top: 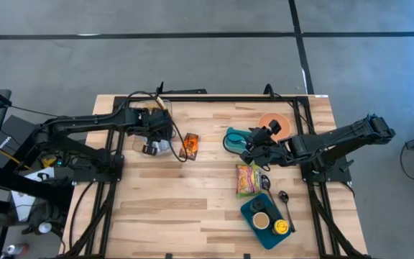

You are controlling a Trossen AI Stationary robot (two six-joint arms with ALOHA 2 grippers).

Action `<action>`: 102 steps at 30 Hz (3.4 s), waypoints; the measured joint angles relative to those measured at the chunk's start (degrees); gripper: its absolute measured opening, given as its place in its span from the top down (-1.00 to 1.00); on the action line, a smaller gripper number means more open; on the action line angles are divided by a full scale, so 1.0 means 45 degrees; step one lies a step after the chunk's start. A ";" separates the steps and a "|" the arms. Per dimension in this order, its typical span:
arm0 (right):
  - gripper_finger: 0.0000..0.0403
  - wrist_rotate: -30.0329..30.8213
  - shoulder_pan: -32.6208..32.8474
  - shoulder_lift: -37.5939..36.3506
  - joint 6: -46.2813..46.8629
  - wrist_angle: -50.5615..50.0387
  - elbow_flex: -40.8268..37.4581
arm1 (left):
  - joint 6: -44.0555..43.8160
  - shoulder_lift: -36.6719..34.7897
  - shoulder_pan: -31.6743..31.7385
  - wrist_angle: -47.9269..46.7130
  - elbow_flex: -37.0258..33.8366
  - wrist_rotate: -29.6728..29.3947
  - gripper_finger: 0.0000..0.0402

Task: Pick & Place Food Item
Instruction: Put the blue noodle pack into the transparent bin, then put the green noodle pack into the transparent bin

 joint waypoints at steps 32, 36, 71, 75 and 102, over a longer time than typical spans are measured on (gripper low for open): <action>0.20 0.0000 0.0001 0.0000 0.0027 0.0001 0.0000 | -0.0541 0.0000 0.0344 -0.0110 -0.0005 0.1059 0.98; 0.20 0.0000 0.0005 0.0000 0.0031 0.0000 0.0000 | -0.1575 -0.0004 0.0356 -0.0097 -0.0005 0.1059 0.99; 0.20 0.0000 0.0000 0.0000 0.0031 0.0005 0.0000 | -0.3725 -0.0010 0.0427 0.0067 -0.0010 0.0310 0.51; 0.20 0.0000 0.0002 0.0000 0.0031 0.0005 0.0000 | -0.3730 -0.0010 0.0427 0.0062 -0.0010 0.0264 0.43; 0.20 0.0000 0.0000 0.0000 0.0001 0.0000 0.0000 | -0.6219 -0.0010 0.0427 0.4231 -0.0010 0.0321 0.56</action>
